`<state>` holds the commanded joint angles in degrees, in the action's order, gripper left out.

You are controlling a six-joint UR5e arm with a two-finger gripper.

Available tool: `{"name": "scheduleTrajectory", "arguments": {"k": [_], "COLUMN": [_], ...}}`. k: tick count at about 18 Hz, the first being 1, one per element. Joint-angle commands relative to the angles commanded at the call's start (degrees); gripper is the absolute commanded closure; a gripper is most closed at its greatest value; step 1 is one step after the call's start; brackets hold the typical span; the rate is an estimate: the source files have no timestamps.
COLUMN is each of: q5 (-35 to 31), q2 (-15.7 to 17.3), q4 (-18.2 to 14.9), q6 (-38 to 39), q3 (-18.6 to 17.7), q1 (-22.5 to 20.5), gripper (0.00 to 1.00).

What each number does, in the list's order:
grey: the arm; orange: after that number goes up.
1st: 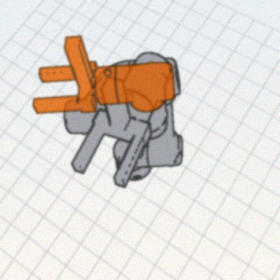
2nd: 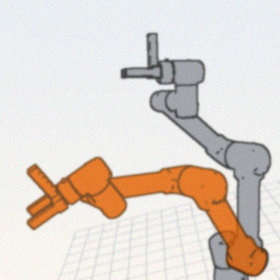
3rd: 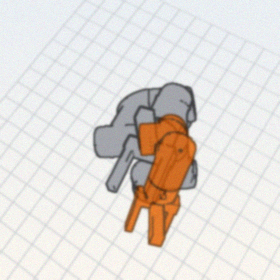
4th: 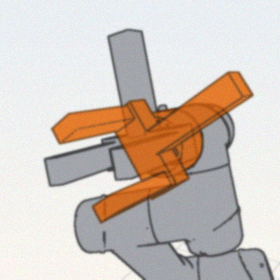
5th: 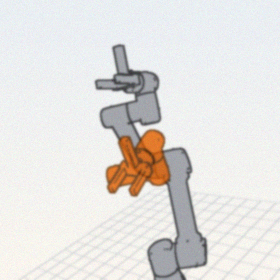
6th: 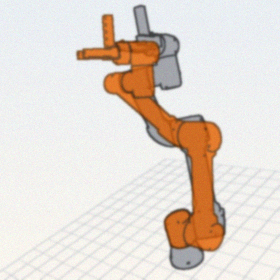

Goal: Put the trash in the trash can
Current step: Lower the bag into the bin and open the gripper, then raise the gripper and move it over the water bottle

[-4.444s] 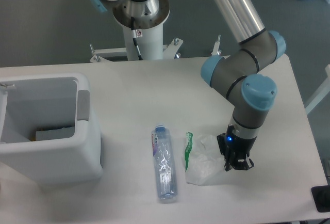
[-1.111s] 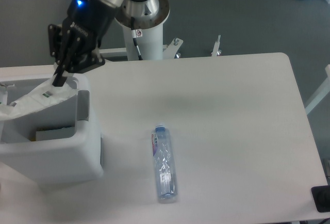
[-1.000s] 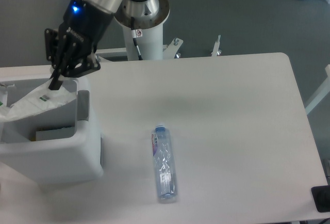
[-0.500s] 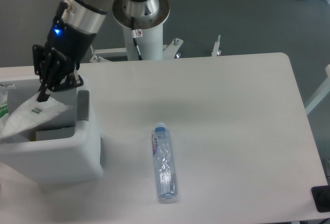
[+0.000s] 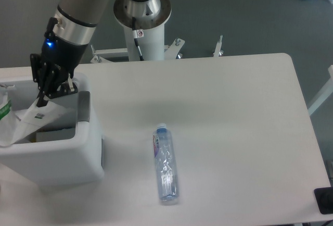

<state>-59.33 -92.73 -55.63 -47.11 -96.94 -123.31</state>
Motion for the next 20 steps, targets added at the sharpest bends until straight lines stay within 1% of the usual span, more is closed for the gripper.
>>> {"name": "scheduleTrajectory", "arguments": {"k": [1, 3, 4, 5, 7, 9, 12, 15, 18, 20], "q5": [0.0, 0.44, 0.53, 0.7, 0.7, 0.7, 2.28, 4.83, 5.01, 5.1], "q2": [0.35, 0.7, 0.97, 1.58, 1.94, 2.2, 2.2, 2.11, 2.03, 1.76], "q4": [-0.17, 0.09, 0.26, 0.35, 0.35, 0.44, 0.44, 0.44, 0.44, 0.35], "q6": [0.09, 0.26, 0.35, 0.53, 3.94, 7.37, 10.63, 15.1, 20.55, 22.76], "q3": [0.09, 0.44, 0.79, 1.23, 2.1, 3.94, 5.97, 7.29, 8.96, 8.88], "q1": [0.0, -0.09, -0.17, -0.17, -0.79, -1.75, -4.91, -8.77, -13.43, -16.77], "gripper": [0.92, 0.38, 0.22, 0.11, 0.07, 0.04, 0.02, 0.01, 0.01, 0.01]}}
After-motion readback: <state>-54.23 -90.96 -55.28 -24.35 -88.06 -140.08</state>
